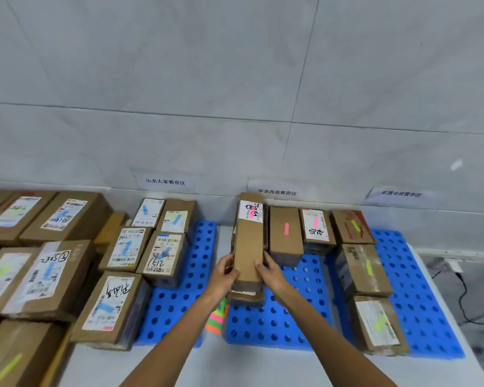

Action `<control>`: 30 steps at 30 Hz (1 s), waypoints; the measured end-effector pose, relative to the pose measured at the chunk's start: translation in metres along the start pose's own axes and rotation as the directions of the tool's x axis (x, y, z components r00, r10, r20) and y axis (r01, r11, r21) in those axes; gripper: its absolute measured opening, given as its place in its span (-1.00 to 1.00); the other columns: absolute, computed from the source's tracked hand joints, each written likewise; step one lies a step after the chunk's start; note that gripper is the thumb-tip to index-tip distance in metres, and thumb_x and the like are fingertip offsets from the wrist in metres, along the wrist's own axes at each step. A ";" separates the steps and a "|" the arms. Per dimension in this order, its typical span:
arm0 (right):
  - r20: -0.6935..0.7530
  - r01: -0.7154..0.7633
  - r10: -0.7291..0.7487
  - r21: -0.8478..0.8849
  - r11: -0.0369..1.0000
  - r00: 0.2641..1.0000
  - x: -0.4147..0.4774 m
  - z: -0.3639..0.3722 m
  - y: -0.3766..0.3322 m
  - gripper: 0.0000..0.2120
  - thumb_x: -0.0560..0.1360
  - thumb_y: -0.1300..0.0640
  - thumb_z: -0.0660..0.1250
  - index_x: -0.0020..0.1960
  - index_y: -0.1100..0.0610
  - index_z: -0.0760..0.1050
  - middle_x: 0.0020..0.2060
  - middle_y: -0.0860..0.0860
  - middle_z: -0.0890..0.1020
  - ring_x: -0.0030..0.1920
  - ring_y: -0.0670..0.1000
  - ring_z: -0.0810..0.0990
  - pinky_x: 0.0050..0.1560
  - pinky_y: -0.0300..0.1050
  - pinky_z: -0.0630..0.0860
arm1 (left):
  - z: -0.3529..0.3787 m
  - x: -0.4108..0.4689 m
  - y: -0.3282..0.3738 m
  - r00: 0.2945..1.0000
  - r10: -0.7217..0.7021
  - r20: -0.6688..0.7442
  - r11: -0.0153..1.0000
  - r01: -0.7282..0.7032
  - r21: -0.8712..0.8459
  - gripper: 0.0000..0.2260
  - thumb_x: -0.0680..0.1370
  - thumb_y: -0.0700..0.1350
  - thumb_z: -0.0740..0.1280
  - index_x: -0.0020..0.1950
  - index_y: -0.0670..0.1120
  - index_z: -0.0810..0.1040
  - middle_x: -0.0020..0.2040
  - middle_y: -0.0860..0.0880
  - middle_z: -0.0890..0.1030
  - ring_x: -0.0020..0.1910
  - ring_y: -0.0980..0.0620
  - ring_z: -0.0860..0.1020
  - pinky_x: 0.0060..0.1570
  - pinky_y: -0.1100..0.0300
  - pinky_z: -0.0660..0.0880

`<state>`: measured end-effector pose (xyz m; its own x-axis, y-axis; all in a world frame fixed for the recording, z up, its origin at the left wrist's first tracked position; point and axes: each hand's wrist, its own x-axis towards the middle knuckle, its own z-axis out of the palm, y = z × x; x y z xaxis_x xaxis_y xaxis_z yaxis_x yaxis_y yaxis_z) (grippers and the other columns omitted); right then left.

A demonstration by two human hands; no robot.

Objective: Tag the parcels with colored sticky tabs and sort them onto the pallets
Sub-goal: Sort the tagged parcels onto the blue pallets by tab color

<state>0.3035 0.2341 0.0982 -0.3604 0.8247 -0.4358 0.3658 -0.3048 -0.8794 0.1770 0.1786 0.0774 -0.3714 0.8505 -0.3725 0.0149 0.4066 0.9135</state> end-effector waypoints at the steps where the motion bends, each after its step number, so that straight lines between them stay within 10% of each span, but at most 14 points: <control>1: -0.002 0.006 -0.006 -0.039 0.999 1.000 0.004 0.000 0.002 -0.56 0.60 0.15 0.17 0.45 0.16 0.20 0.32 0.11 0.44 0.27 0.09 0.46 0.10 -0.26 0.41 | 0.001 0.003 -0.001 1.000 0.001 0.000 1.000 -0.001 0.021 -0.65 0.58 -0.26 0.22 0.37 -0.16 0.34 0.27 -0.09 0.47 0.16 0.06 0.44 0.04 0.27 0.45; 9: -0.271 0.098 -0.235 -0.439 0.893 0.933 0.015 -0.012 0.014 -0.60 0.57 0.07 0.22 0.37 0.16 0.31 0.29 0.14 0.39 0.35 0.14 0.30 0.35 0.03 0.26 | -0.034 0.010 0.000 0.996 0.092 0.010 0.991 -0.092 0.099 -0.68 0.61 -0.21 0.18 0.36 -0.07 0.37 0.33 -0.03 0.42 0.32 0.04 0.38 0.22 0.26 0.36; 12: -0.322 0.198 -0.411 -0.529 0.825 0.853 0.010 0.010 -0.007 -0.67 0.56 0.17 0.20 0.32 0.15 0.36 0.25 0.13 0.41 0.29 0.14 0.35 0.32 0.09 0.34 | -0.086 0.005 -0.001 0.986 0.155 -0.054 0.984 -0.149 0.099 -0.78 0.61 -0.19 0.18 0.24 -0.04 0.45 0.22 -0.04 0.50 0.26 0.01 0.46 0.00 0.40 0.45; 17: -0.078 0.499 -0.630 -0.538 0.679 0.773 -0.005 0.120 -0.044 -0.79 0.55 0.29 0.20 0.16 0.16 0.47 0.09 0.07 0.50 0.12 0.05 0.45 0.14 -0.07 0.42 | -0.207 -0.026 -0.025 0.962 0.166 -0.216 0.986 -0.160 0.045 -0.85 0.59 -0.23 0.22 0.12 -0.06 0.49 0.13 -0.03 0.55 0.20 0.00 0.50 0.09 0.24 0.45; 21: 0.164 0.571 -0.549 -0.307 0.761 0.820 -0.027 0.240 -0.066 -0.80 0.56 0.30 0.19 0.08 0.10 0.52 0.00 -0.10 0.54 0.06 -0.11 0.51 0.02 -0.44 0.38 | -0.318 -0.050 -0.063 0.890 0.164 -0.425 0.983 -0.111 0.146 -0.83 0.58 -0.26 0.22 0.13 -0.09 0.49 0.09 0.03 0.54 0.11 0.06 0.52 0.03 0.29 0.43; 27: 0.418 0.287 -0.182 -0.206 0.935 0.890 -0.020 0.390 -0.084 -0.72 0.61 0.26 0.11 0.27 0.11 0.42 -0.03 -0.09 0.51 -0.09 -0.06 0.55 -0.16 -0.38 0.48 | -0.440 -0.034 -0.127 0.876 0.098 -0.472 0.914 0.108 0.390 -0.67 0.52 -0.32 0.28 0.27 -0.11 0.45 0.21 -0.15 0.52 0.18 -0.08 0.50 0.14 0.11 0.48; 30: 0.433 0.161 -0.016 -0.302 0.940 0.901 -0.004 0.429 -0.079 -0.61 0.62 0.19 0.12 0.44 0.15 0.23 0.33 0.10 0.43 0.27 0.07 0.46 0.23 -0.15 0.43 | -0.457 -0.026 -0.135 0.883 0.153 -0.445 0.875 0.088 0.477 -0.66 0.52 -0.28 0.28 0.28 -0.06 0.44 0.24 -0.10 0.45 0.25 -0.09 0.41 0.24 0.04 0.43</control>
<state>-0.0916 0.0503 0.0874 -0.7021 0.5417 -0.4622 0.5447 -0.0095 -0.8386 -0.2395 -0.0511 0.0386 -0.7382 0.6645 -0.1163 0.4226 0.5899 0.6880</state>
